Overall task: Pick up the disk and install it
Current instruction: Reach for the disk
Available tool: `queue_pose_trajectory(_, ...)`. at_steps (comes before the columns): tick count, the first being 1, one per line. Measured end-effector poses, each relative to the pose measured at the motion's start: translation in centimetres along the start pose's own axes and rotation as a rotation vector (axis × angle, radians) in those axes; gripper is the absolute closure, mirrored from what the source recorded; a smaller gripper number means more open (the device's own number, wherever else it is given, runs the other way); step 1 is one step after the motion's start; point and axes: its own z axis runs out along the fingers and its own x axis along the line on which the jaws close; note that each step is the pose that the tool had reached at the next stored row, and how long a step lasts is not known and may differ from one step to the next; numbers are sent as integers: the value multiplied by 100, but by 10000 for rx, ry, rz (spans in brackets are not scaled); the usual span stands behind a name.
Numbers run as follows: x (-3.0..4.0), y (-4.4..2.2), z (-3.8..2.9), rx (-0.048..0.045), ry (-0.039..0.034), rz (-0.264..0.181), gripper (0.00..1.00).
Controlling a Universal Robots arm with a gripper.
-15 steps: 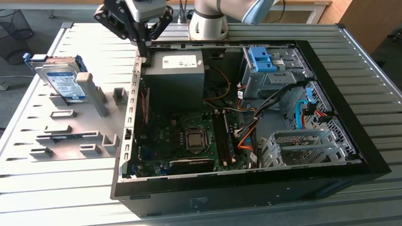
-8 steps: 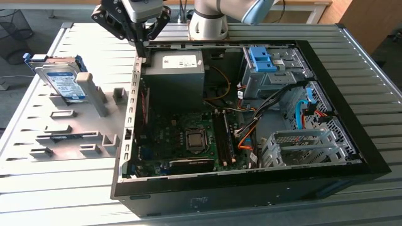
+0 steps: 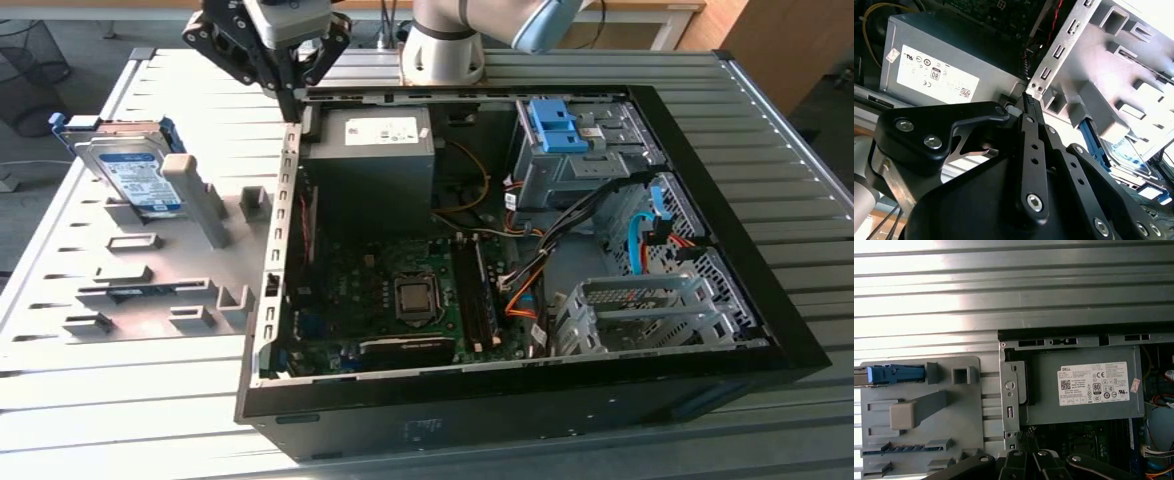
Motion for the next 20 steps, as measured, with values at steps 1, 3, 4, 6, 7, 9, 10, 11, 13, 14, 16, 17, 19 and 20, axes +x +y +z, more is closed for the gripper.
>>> queue_pose_trajectory(1, 26, 6, 0, 0, 0, 0, 89)
queue_pose_trajectory(3, 76, 24, 2, -1, -1, -2, 89)
queue_pose_trajectory(4, 102, 35, 2, 0, 0, -1, 89)
queue_pose_trajectory(6, 153, 53, 3, 0, -1, 1, 89)
queue_pose_trajectory(7, 177, 61, 4, 0, 0, 0, 89)
queue_pose_trajectory(9, 225, 73, 5, 0, 1, -1, 89)
queue_pose_trajectory(10, 249, 75, 6, 0, 0, -1, 89)
queue_pose_trajectory(11, 279, 75, 8, 0, -1, 0, 89)
queue_pose_trajectory(13, 330, 76, 11, 0, 0, 0, 89)
queue_pose_trajectory(14, 354, 78, 13, 0, 0, 0, 89)
queue_pose_trajectory(16, 400, 87, 17, 0, 7, -1, 89)
queue_pose_trajectory(17, 422, 92, 19, 1, 14, 0, 89)
queue_pose_trajectory(19, 459, 102, 25, 1, 29, 2, 89)
queue_pose_trajectory(20, 477, 107, 26, 1, 39, 2, 89)
